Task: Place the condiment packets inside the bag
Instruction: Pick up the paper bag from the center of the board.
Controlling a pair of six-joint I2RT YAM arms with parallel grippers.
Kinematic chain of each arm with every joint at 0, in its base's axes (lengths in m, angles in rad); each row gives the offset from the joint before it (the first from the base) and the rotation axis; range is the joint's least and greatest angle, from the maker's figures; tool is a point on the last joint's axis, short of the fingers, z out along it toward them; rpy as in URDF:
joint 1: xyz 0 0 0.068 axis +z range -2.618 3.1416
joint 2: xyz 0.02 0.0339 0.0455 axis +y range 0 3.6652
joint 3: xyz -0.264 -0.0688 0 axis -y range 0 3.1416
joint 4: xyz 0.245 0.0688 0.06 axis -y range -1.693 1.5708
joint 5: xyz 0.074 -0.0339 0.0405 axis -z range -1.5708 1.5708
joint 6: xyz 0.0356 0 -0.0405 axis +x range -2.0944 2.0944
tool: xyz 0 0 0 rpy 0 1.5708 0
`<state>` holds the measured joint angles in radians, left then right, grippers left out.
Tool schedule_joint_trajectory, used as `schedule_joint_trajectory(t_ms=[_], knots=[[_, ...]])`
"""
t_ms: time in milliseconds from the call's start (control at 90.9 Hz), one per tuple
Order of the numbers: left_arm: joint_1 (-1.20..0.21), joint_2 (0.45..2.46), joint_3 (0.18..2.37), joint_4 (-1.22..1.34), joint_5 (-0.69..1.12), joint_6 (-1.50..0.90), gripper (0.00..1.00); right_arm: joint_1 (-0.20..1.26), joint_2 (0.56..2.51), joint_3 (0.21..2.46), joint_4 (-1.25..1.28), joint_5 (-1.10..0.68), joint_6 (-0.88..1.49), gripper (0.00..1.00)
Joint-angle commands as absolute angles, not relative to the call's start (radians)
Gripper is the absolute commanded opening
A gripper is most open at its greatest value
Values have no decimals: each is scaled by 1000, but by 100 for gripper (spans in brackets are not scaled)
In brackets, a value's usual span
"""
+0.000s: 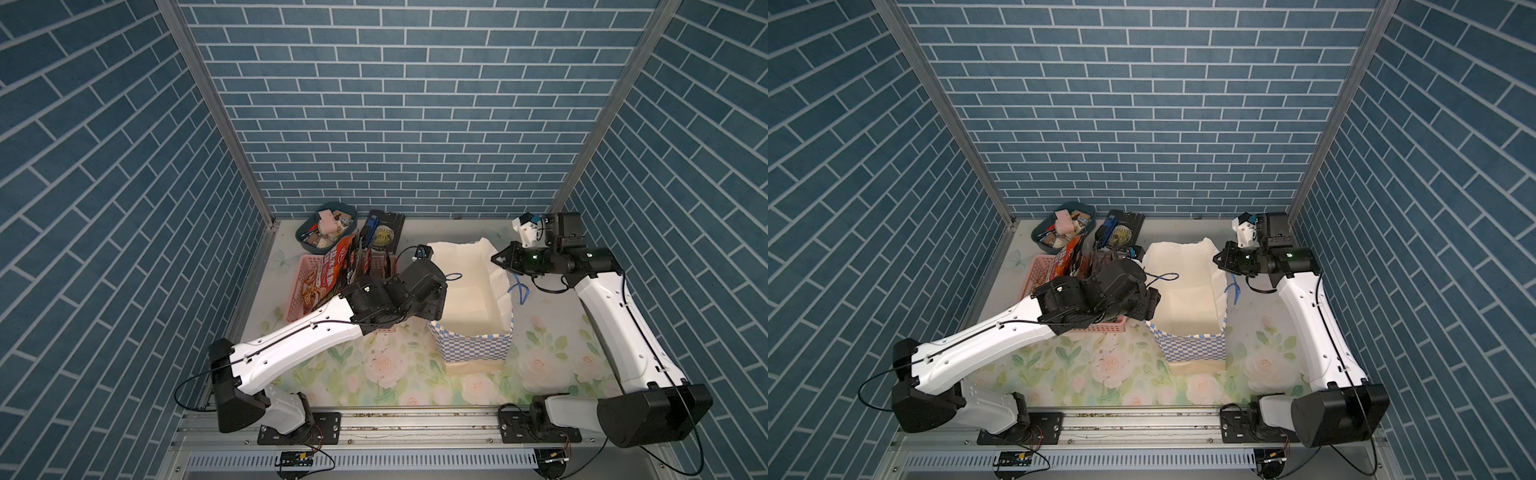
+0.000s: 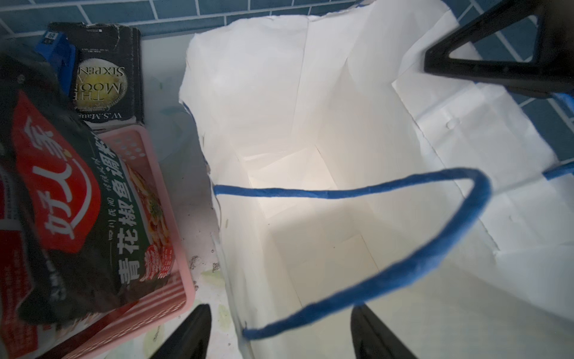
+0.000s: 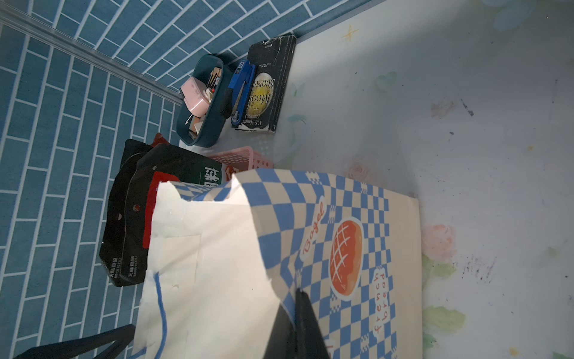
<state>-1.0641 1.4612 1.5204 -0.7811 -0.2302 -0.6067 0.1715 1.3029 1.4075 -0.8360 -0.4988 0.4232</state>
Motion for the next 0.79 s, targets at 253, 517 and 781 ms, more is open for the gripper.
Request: schedule_joint_trajectory(t_ms=[253,517,781], knots=[[-1007,1456,1432,-650,-158,-607,43,172,1269,1385,-805,-524,445,8],[-1001,1407,1433,-575,-145,-614,0,172,1219,1420,-825,-341,434,63],[-895,1345,1389,-339,-48,-657,0,171,1010,1462,-770,81,410,90]])
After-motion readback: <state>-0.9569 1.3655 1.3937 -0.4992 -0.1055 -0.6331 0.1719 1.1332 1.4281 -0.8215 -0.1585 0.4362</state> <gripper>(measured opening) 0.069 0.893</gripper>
